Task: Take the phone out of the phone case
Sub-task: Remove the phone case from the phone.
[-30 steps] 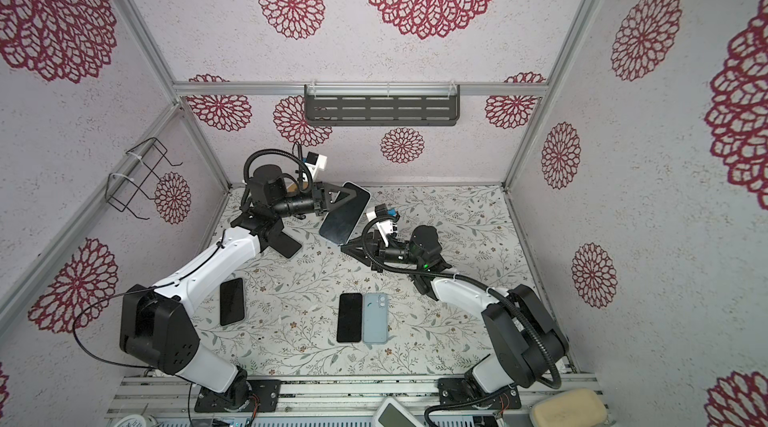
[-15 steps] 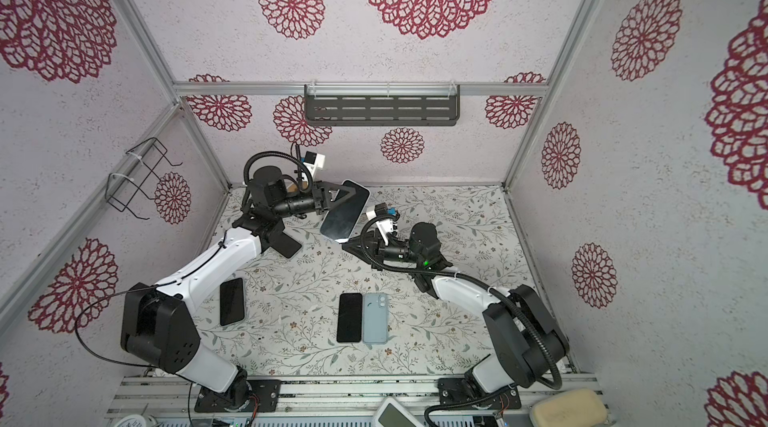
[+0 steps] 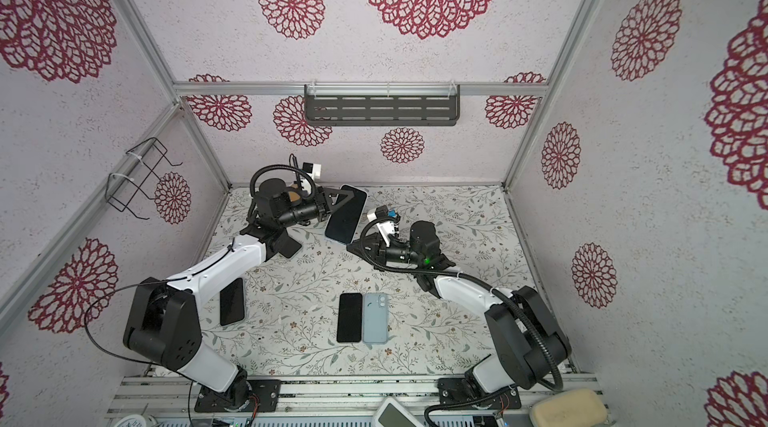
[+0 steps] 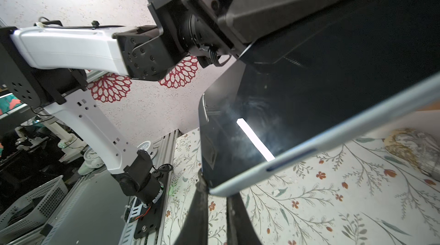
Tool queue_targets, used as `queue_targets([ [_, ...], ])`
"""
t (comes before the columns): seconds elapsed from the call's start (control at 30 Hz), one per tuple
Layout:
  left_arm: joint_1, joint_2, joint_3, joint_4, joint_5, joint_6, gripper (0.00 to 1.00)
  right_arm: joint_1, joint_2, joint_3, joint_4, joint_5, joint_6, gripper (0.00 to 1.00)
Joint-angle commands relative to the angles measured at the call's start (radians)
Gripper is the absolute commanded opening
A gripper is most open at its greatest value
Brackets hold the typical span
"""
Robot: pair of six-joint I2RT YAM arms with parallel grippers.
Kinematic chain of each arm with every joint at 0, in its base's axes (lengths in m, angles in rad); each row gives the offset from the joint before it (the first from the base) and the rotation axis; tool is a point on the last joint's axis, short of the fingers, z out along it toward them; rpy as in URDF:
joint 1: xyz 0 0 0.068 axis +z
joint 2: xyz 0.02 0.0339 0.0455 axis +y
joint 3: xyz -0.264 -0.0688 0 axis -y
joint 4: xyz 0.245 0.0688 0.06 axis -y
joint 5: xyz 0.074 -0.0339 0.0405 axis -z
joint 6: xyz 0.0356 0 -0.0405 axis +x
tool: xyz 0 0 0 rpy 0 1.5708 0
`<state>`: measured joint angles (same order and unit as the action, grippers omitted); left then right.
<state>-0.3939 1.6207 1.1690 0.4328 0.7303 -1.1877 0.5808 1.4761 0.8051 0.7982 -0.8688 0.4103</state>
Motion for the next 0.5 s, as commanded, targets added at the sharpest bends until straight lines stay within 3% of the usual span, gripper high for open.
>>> queue_targets([
  [0.0, -0.167, 0.043, -0.032, 0.047, 0.034, -0.155, 0.0, 0.04, -0.039, 0.058, 0.189, 0.213, -0.088, 0.0],
  [0.33, -0.196, 0.047, -0.032, 0.174, 0.05, -0.249, 0.0, 0.04, -0.056, -0.008, 0.222, 0.345, -0.118, 0.0],
  [0.47, -0.154, 0.016, -0.059, 0.183, 0.049, -0.261, 0.0, 0.039, -0.119, -0.089, 0.292, 0.365, -0.106, 0.0],
])
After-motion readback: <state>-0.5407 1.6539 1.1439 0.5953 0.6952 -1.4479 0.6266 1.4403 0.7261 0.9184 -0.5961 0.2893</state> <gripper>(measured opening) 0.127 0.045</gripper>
